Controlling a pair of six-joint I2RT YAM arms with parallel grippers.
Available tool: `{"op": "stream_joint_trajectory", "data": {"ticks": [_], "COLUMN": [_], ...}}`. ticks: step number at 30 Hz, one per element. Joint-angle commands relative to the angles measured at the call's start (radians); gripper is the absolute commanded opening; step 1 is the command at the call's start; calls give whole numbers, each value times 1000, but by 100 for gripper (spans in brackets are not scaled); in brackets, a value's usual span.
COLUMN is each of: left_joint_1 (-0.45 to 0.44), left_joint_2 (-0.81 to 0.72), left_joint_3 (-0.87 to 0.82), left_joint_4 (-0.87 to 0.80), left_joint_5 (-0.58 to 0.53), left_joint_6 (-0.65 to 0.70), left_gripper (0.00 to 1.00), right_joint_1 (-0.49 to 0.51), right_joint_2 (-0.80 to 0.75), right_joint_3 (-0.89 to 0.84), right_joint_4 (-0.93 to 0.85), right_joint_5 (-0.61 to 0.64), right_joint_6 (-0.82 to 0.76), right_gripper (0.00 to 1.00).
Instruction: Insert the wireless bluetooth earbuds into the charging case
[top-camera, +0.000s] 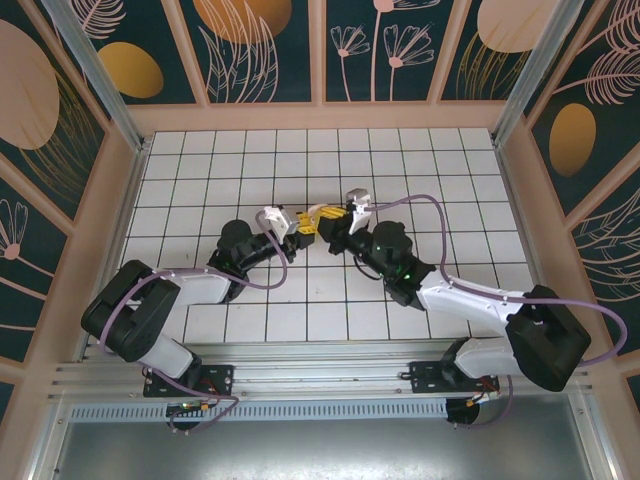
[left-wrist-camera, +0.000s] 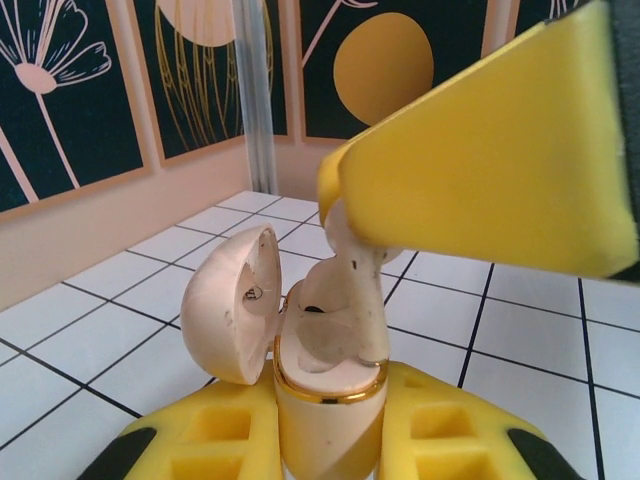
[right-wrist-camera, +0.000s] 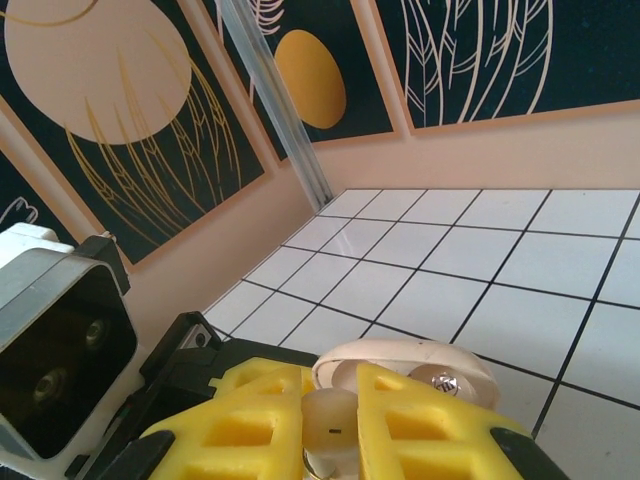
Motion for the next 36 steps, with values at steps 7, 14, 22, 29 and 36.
{"op": "stream_joint_trajectory", "data": {"ticks": [7, 14, 22, 29, 36], "left_joint_1": [-7, -7, -7, -6, -7], "left_joint_2": [-12, -17, -43, -50, -61], "left_joint_3": [19, 17, 13, 16, 4], "left_joint_4": [195, 186, 153, 130, 118], "left_joint_5": [26, 43, 32, 22, 17], "left_joint_6": [-82, -63, -29, 6, 54], "left_gripper": [18, 18, 18, 18, 18], "right_joint_1": [-7, -19, -25, -25, -25], "right_joint_2": [27, 50, 57, 57, 48], "right_joint_3": [-36, -16, -5, -8, -7], "right_joint_4": [33, 49, 54, 72, 115], "right_joint_5": [9, 9, -32, -125, -155], "right_joint_6": [23, 25, 32, 36, 42], "right_gripper": [16, 16, 16, 16, 16]}}
